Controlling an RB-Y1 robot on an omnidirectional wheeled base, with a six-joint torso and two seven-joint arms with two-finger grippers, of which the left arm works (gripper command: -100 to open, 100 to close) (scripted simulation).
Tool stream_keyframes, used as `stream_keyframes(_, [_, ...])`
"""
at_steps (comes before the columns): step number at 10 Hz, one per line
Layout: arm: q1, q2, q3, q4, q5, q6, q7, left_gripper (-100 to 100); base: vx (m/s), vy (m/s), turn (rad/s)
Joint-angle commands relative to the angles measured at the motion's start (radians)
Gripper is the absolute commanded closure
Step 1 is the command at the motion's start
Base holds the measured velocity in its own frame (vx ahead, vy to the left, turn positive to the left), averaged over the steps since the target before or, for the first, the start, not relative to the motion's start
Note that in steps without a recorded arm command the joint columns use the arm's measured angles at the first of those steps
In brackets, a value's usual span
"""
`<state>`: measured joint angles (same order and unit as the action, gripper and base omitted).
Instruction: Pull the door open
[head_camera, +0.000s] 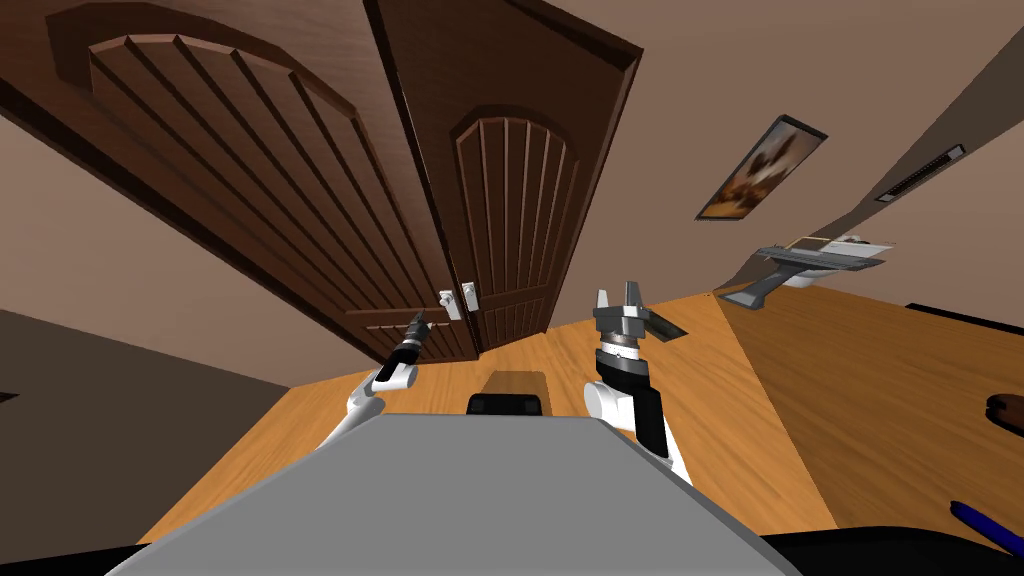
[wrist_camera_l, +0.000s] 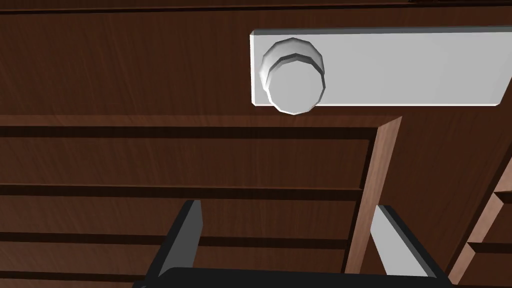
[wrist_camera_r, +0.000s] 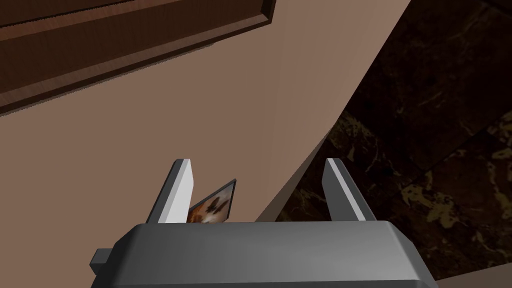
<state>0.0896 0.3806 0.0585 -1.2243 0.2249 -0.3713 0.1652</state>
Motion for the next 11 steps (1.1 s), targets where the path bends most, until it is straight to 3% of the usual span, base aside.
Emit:
stream_keyframes(1, [-0.002,0.0,0.012,0.014,-0.001,-0.002,-0.004,-100,0.13,0.131,0.018])
stream_keyframes(3, [-0.012,-0.004,0.018,0.026,-0.002,-0.003,-0.009,-100,0.197,0.093,-0.018])
stream_keyframes(5, [-0.037,-0.017,0.007,0.024,-0.006,-0.005,-0.011,-100,0.244,-0.082,-0.148])
stream_keyframes(6, [-0.034,-0.004,0.01,0.037,-0.003,-0.008,-0.005,-100,0.109,-0.068,-0.037])
stream_keyframes(7, [-0.034,-0.004,0.01,0.037,-0.003,-0.008,-0.005,100,-0.011,0.012,0.04])
stream_keyframes(11, [-0.034,-0.004,0.01,0.037,-0.003,-0.008,-0.005,100,-0.027,0.013,-0.008])
